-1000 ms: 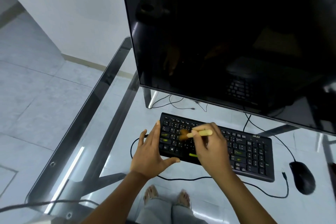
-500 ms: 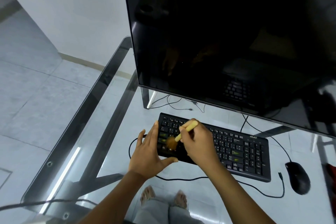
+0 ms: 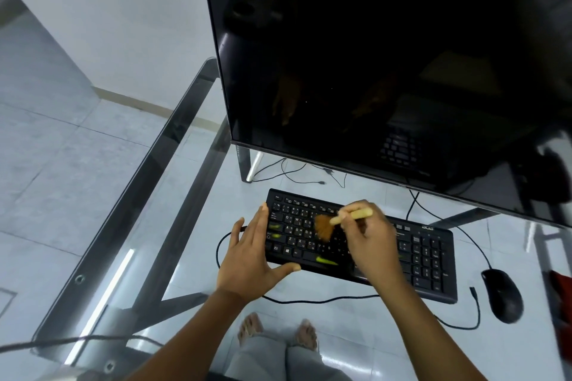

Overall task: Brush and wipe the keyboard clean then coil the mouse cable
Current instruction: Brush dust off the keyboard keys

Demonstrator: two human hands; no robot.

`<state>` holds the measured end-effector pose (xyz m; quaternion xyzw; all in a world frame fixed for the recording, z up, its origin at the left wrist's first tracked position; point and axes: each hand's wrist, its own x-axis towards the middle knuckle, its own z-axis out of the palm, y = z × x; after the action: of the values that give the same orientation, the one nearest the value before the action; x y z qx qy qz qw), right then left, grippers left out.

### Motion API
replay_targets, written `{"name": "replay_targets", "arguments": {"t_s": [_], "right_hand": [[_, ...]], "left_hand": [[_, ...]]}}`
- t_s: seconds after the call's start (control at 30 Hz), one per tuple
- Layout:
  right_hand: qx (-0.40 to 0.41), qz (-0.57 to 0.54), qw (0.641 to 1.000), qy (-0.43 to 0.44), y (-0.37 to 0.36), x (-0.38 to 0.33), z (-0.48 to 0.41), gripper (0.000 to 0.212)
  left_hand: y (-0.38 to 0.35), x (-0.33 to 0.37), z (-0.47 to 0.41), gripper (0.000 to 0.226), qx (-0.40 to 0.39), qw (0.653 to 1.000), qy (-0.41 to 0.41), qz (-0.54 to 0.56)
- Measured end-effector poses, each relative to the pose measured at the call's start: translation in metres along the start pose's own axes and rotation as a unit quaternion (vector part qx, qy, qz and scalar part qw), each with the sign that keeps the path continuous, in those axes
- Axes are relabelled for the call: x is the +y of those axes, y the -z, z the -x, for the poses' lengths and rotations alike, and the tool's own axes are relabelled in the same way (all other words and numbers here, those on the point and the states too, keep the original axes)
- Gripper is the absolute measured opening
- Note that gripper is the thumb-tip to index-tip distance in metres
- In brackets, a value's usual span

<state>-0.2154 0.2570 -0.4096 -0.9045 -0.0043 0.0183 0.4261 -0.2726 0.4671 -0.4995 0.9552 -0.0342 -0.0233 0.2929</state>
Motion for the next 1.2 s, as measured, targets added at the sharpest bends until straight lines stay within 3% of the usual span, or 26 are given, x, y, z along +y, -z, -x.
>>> {"name": "replay_targets", "arguments": {"t_s": [0.07, 0.13, 0.17, 0.23, 0.3, 0.4, 0.43, 0.53, 0.6, 0.67, 0.77, 0.8, 0.9, 1.03, 1.13, 1.2], "right_hand": [[-0.01, -0.06, 0.998, -0.014, -0.002, -0.002, -0.001, 0.013], [-0.132, -0.068, 0.988, -0.051, -0.009, -0.009, -0.002, 0.011], [-0.129, -0.04, 0.99, -0.046, -0.011, -0.01, -0.006, 0.012], [-0.02, -0.016, 0.999, -0.023, -0.01, -0.014, -0.021, 0.019], [0.03, -0.07, 0.996, -0.037, -0.013, -0.023, -0.033, 0.017], [-0.117, -0.074, 0.989, -0.06, -0.034, -0.042, -0.038, 0.009], [-0.126, -0.053, 0.99, -0.044, -0.039, -0.044, -0.04, 0.01], [-0.024, -0.07, 0.997, -0.012, -0.04, -0.051, -0.046, 0.013], [-0.091, -0.085, 0.992, -0.022, -0.042, -0.05, -0.045, 0.011], [-0.156, -0.031, 0.987, -0.014, -0.046, -0.049, -0.038, 0.01], [-0.021, -0.012, 1.0, 0.015, -0.043, -0.045, -0.039, 0.014], [-0.018, -0.026, 0.999, 0.023, -0.041, -0.045, -0.038, 0.015], [-0.131, -0.027, 0.991, 0.012, -0.043, -0.047, -0.031, 0.01], [0.0, -0.042, 0.999, 0.0, -0.03, -0.035, -0.032, 0.022], [-0.102, -0.066, 0.991, -0.05, -0.019, -0.026, -0.02, 0.012], [-0.041, -0.034, 0.997, -0.048, -0.012, -0.017, -0.015, 0.011]], "left_hand": [[0.0, 0.0, 0.0, 0.119, 0.001, 1.0, 0.001, 0.0], [0.0, -0.001, 0.0, 0.119, -0.004, 1.0, 0.003, -0.003], [0.0, -0.001, 0.0, 0.119, -0.006, 1.0, 0.005, -0.003], [0.0, 0.0, 0.0, 0.119, -0.006, 1.0, 0.005, 0.002], [0.0, 0.0, -0.001, 0.118, -0.001, 1.0, 0.005, 0.006], [0.0, 0.0, 0.0, 0.119, 0.0, 1.0, 0.008, 0.007], [0.0, 0.0, 0.0, 0.119, 0.0, 1.0, 0.009, 0.008], [0.0, 0.001, 0.0, 0.12, 0.009, 1.0, 0.005, 0.016], [0.001, 0.0, 0.001, 0.119, 0.008, 1.0, 0.008, 0.015], [0.001, 0.0, 0.001, 0.12, 0.007, 1.0, 0.013, 0.009], [0.0, 0.001, 0.001, 0.121, 0.015, 1.0, 0.006, 0.013], [0.0, 0.001, 0.001, 0.121, 0.018, 1.0, 0.004, 0.015], [0.002, 0.001, 0.002, 0.121, 0.015, 1.0, 0.004, 0.011], [0.001, 0.001, 0.003, 0.121, 0.016, 1.0, 0.004, 0.019], [0.002, 0.0, 0.003, 0.12, 0.012, 1.0, 0.008, 0.022], [0.001, 0.0, 0.002, 0.12, 0.005, 1.0, 0.013, 0.024]]}}
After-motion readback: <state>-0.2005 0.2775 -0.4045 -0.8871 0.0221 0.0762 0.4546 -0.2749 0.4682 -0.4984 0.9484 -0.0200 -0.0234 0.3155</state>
